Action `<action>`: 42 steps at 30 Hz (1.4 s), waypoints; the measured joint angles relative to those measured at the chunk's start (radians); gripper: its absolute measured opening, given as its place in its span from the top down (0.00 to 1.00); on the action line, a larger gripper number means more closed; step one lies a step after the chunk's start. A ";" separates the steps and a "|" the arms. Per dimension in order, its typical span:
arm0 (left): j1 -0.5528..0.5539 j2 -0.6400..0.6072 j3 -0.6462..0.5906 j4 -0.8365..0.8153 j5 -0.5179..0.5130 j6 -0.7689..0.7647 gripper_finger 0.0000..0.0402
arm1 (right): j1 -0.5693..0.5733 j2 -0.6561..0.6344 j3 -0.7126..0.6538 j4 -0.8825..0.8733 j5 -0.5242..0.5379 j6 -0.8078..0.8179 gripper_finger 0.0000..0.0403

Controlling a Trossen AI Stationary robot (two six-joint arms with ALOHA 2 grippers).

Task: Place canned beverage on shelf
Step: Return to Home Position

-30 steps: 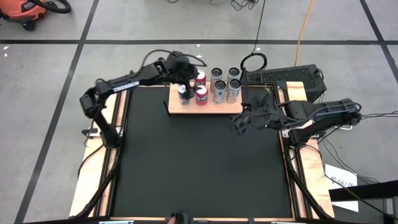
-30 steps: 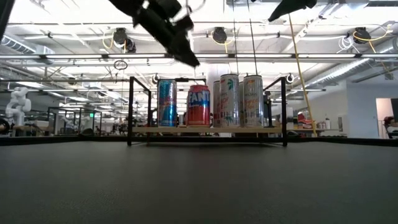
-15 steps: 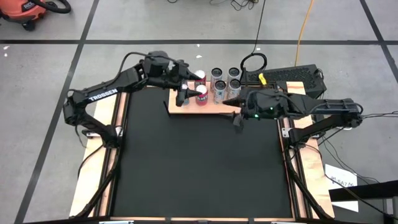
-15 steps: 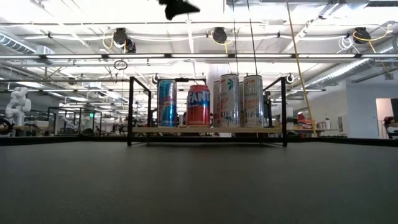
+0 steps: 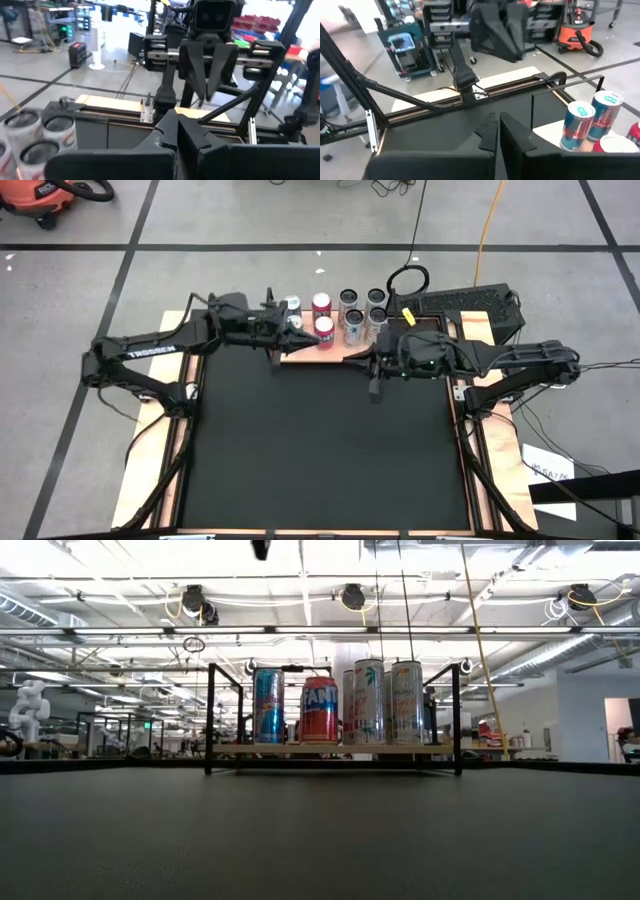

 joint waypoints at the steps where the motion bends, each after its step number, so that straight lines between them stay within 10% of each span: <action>1: -0.004 -0.022 -0.046 0.034 -0.017 -0.016 0.98 | 0.000 -0.018 -0.036 0.031 -0.001 0.000 0.99; 11: -0.035 -0.236 -0.398 0.265 -0.108 -0.100 0.99 | -0.004 -0.253 -0.414 0.389 -0.132 0.029 1.00; 22: -0.026 -0.433 -0.682 0.383 -0.180 -0.147 1.00 | -0.005 -0.507 -0.576 0.334 -0.127 0.022 1.00; 30: -0.027 -0.486 -0.714 0.240 -0.124 -0.065 1.00 | -0.004 -0.554 -0.605 -0.070 -0.025 0.136 1.00; 42: -0.081 -0.592 -0.819 0.259 -0.170 0.025 1.00 | 0.006 -0.652 -0.627 0.042 -0.075 -0.123 1.00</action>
